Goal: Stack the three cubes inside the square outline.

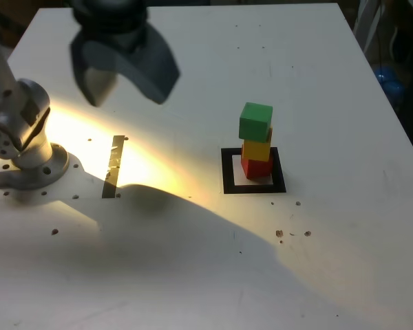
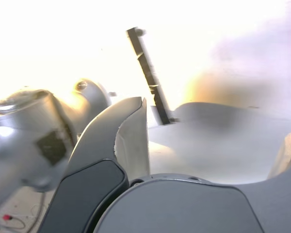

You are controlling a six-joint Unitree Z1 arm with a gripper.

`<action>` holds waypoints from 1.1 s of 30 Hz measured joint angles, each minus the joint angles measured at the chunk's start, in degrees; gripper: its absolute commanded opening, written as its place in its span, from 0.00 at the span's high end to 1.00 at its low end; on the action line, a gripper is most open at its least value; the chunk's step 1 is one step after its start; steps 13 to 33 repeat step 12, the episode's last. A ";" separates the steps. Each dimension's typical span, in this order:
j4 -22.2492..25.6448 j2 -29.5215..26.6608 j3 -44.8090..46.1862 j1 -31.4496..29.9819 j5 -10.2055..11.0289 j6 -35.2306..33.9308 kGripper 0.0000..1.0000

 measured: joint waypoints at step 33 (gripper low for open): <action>-14.02 -2.02 16.79 0.00 1.08 -2.52 0.01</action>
